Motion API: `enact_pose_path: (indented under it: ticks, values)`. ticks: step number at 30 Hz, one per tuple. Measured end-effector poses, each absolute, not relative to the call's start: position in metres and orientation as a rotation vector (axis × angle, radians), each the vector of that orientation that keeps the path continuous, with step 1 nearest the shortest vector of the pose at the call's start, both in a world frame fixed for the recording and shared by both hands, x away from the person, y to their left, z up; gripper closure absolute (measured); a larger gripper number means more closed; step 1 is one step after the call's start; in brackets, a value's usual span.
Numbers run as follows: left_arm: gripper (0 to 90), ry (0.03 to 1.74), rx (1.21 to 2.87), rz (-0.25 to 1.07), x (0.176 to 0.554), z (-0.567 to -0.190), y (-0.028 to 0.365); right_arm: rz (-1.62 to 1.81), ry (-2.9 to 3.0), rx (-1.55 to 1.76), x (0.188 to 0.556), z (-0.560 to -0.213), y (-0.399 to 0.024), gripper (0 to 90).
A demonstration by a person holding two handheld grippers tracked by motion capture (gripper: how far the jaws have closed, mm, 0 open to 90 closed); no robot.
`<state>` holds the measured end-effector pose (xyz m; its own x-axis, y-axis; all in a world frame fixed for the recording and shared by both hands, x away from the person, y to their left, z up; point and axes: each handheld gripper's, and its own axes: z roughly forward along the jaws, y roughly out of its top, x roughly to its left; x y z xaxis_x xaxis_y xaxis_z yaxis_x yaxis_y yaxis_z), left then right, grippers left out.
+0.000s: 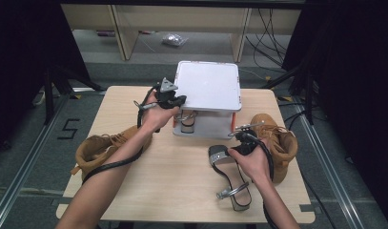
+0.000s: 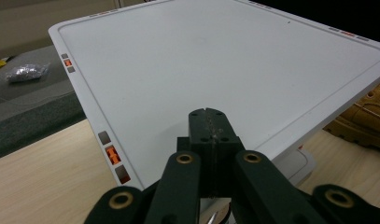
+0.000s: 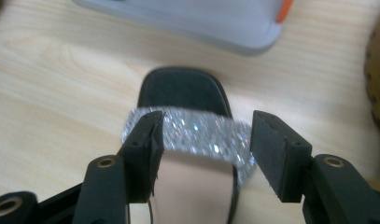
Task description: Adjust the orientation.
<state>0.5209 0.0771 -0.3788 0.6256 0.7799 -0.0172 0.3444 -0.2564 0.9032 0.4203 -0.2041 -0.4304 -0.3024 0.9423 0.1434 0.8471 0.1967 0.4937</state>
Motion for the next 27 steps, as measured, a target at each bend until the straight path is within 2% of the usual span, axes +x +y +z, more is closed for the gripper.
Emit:
enact_pose_path:
  ticks: [8, 27]
  values:
    - [89.8, 0.904, 1.852, 0.547, 0.521, -0.378, 0.077, 0.695, 2.308, 1.754, 0.407, -0.433, -0.22, 44.4]
    - [89.8, 0.908, 1.858, 0.545, 0.521, -0.378, 0.077, 0.592, 2.405, 1.796, 0.388, -0.429, -0.222, 43.6]
